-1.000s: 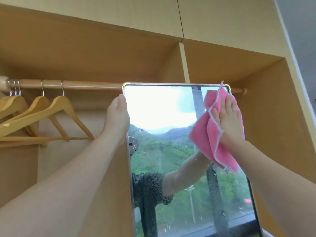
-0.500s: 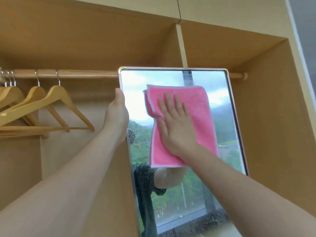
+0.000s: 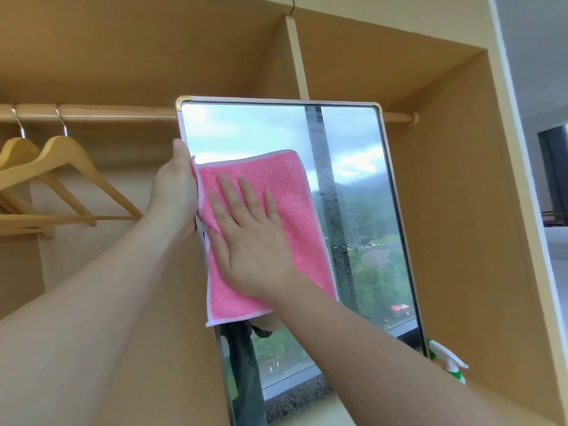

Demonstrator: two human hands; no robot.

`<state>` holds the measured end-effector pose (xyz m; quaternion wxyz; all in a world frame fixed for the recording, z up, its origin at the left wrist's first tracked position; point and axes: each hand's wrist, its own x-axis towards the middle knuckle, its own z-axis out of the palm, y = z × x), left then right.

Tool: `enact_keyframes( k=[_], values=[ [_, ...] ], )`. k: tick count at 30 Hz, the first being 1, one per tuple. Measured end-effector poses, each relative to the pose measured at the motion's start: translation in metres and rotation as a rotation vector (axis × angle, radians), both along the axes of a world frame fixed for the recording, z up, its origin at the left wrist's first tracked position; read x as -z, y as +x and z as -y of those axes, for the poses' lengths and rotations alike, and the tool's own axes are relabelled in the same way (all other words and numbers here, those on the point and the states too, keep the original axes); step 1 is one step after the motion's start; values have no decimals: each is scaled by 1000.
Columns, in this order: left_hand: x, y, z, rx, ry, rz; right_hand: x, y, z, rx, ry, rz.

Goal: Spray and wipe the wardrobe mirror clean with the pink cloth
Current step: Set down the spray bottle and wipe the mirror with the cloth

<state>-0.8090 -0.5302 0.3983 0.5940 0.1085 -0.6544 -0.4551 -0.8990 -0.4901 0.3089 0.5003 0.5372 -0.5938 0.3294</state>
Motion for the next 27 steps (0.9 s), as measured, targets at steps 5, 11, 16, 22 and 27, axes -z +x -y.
enact_keyframes(
  k=[5, 11, 16, 22, 27],
  values=[
    [2, 4, -3, -74, -59, 38, 3, -17, -10, 16, -14, 16],
    [1, 4, -7, -121, -61, 31, 10, -79, -41, 105, -2, 186],
    [3, 3, -10, -157, -71, 34, 26, -154, -73, 112, -115, 428],
    [3, 4, -14, -168, -14, 21, 35, -173, -72, 36, -211, 564],
    [27, 5, -13, -140, 111, 32, 53, -138, -65, -20, -189, 483]
  ],
)
